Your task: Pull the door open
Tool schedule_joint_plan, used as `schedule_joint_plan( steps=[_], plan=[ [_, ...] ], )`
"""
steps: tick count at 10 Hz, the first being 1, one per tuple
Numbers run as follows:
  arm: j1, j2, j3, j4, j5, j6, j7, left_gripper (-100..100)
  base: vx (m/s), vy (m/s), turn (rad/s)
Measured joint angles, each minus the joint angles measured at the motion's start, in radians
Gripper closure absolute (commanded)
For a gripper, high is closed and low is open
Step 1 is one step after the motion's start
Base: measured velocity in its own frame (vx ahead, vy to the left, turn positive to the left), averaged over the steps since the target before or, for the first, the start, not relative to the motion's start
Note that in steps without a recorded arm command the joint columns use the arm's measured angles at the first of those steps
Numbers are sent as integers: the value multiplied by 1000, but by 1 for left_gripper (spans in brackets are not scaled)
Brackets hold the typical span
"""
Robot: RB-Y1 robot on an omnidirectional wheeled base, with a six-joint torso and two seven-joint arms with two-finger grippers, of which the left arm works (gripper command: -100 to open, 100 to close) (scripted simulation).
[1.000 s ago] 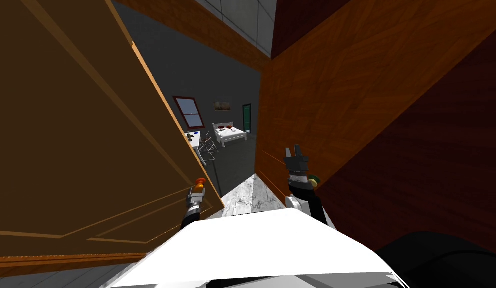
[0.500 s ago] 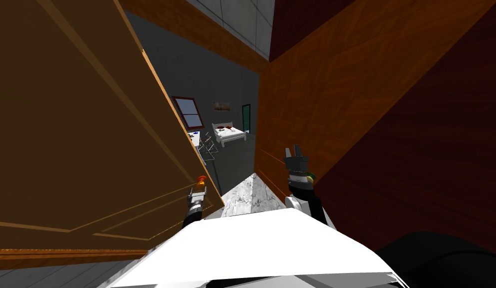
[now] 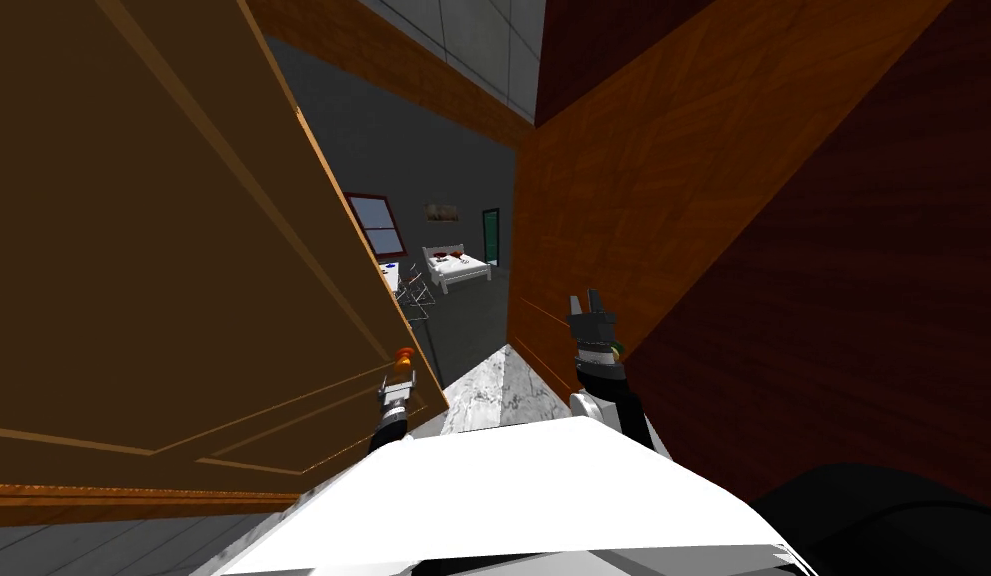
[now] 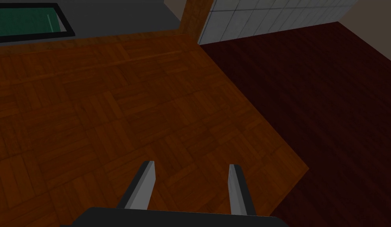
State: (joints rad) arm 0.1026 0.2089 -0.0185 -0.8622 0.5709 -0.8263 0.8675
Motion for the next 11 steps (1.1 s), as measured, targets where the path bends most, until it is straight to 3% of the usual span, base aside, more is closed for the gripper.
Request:
schedule_joint_plan(
  steps=[5, 11],
  plan=[
    [-10, -5, -42, -7, 69, -2, 137, -100, -63, 4, -15],
    [-11, -11, -79, -25, 131, -1, 282, -100, -50, 2, -12]
  ],
)
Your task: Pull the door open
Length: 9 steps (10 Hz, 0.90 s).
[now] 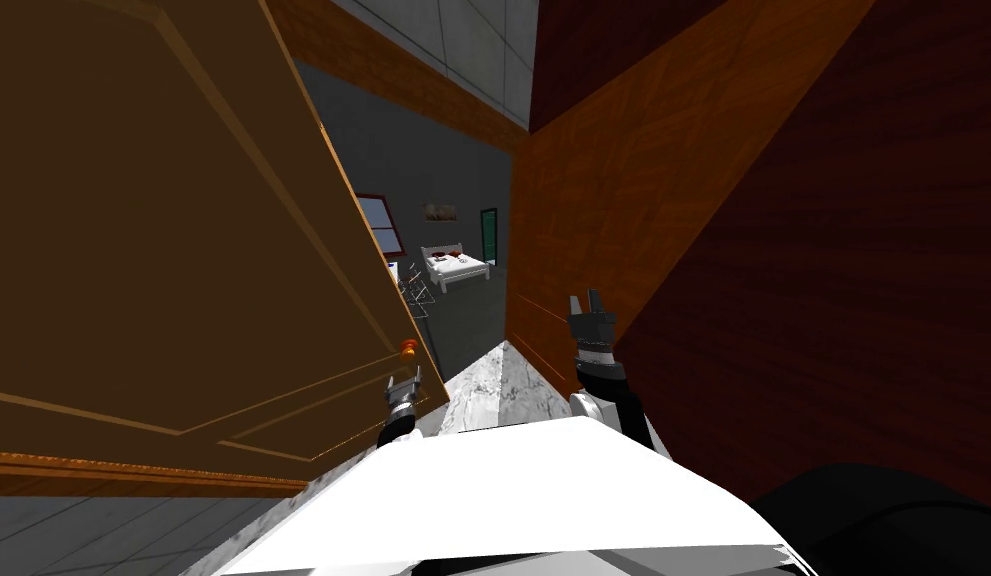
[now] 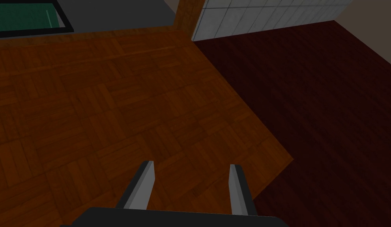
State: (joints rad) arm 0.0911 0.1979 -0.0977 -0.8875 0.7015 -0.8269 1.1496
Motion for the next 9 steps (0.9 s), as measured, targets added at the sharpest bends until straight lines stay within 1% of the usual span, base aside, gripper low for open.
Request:
schedule_joint_plan(
  steps=[3, 4, 5, 6, 7, 8, 9],
  plan=[
    [1, -3, -18, -14, 31, 3, 61, -100, -42, 4, -7],
    [2, -3, -18, -14, 32, 3, 65, -100, 113, 1, -122],
    [0, 12, -14, 1, 35, -1, 79, -100, 204, 20, -147],
    [14, 27, -7, -8, 41, 0, 92, -100, 192, 21, -83],
    [26, 36, -4, -10, 44, -4, 104, -100, 150, 4, -54],
    [15, 52, -3, 21, 45, -14, 126, -100, 164, 20, -94],
    [27, 69, 2, 19, 50, -17, 144, -100, 161, 34, -126]
  ],
)
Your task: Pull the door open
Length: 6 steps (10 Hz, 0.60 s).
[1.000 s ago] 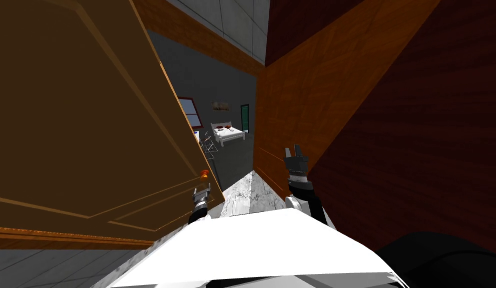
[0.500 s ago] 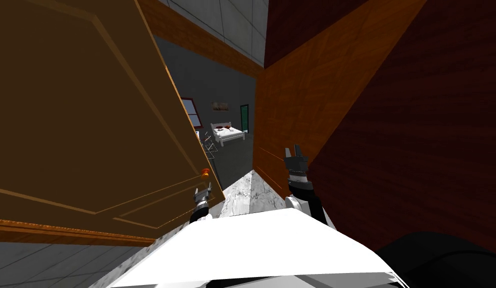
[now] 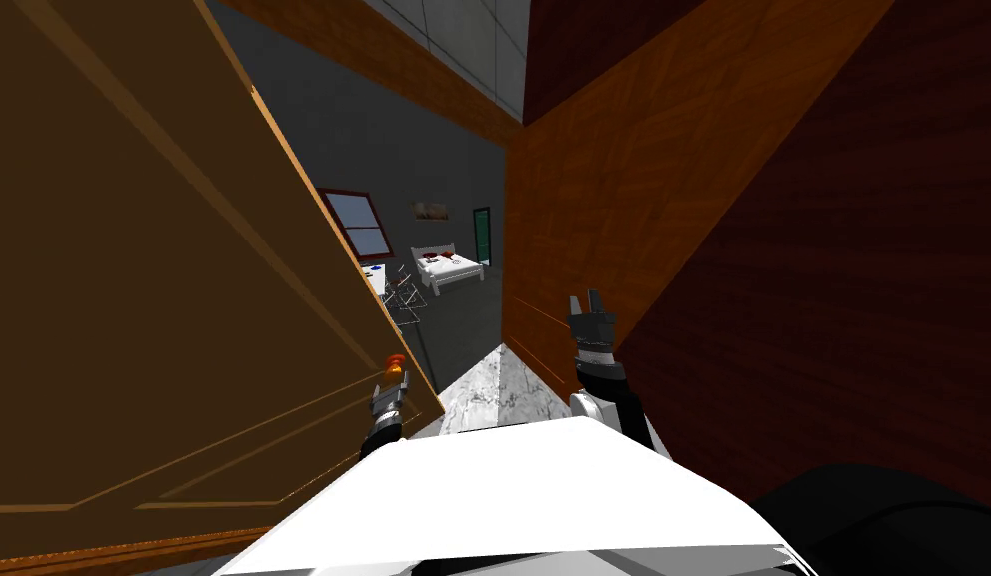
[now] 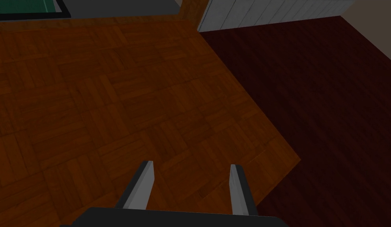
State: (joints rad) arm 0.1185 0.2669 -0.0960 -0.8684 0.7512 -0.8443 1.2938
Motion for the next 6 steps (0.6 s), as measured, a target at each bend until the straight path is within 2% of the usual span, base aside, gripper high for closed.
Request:
schedule_joint_plan(
  steps=[2, 3, 6],
  plan=[
    [1, 31, 7, 30, 7, -12, 39, -100, 134, 14, -53],
    [0, 33, 8, 32, 7, -14, 44, 100, -14, 6, 33],
    [1, 34, 9, 31, 7, -12, 38, 100, -25, 0, -8]
  ],
)
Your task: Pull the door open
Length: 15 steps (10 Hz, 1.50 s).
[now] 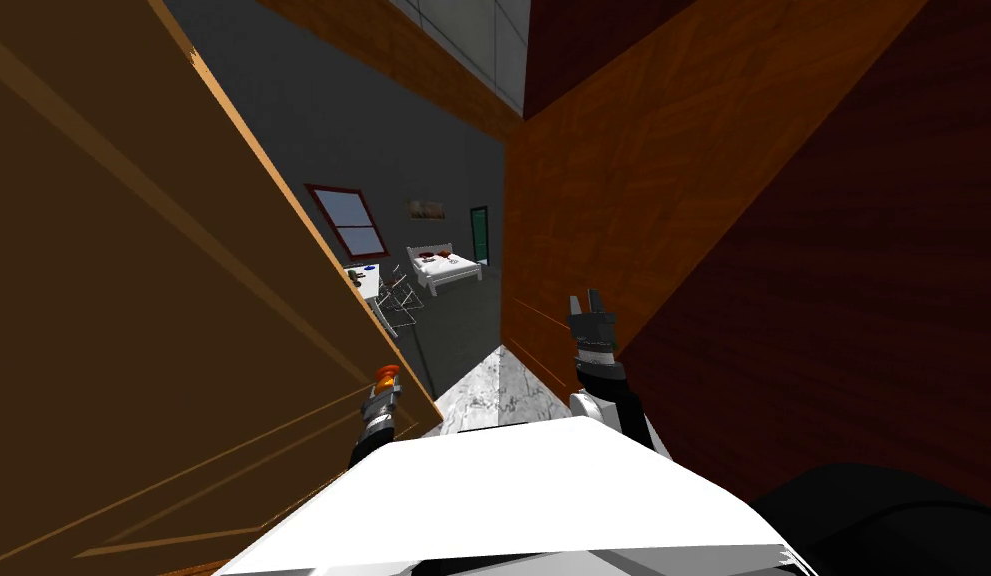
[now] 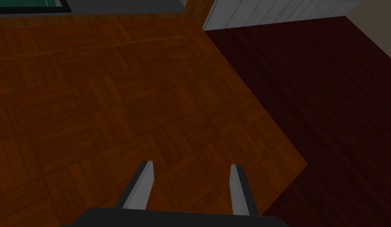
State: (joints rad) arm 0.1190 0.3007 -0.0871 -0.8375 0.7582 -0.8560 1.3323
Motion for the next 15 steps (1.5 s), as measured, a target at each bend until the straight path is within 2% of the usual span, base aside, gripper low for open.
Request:
schedule_joint_plan(
  steps=[3, 6, 7, 10, 11, 12, 15],
  plan=[
    [2, -2, -2, 1, 0, 2, 0, 100, -51, 4, -31],
    [12, 26, -32, -15, -15, -3, 33, 100, -235, 9, -110],
    [18, 31, -48, -16, -23, -6, 46, 100, -260, 13, -149],
    [35, 63, -101, -26, -45, -11, 102, 100, -286, 30, -130],
    [45, 71, -116, -38, -52, -10, 115, 100, -121, 13, -37],
    [48, 68, -122, -38, -54, -7, 117, 100, -164, -2, -96],
    [64, 99, -151, -48, -72, -29, 152, 100, -244, 9, -110]
  ],
)
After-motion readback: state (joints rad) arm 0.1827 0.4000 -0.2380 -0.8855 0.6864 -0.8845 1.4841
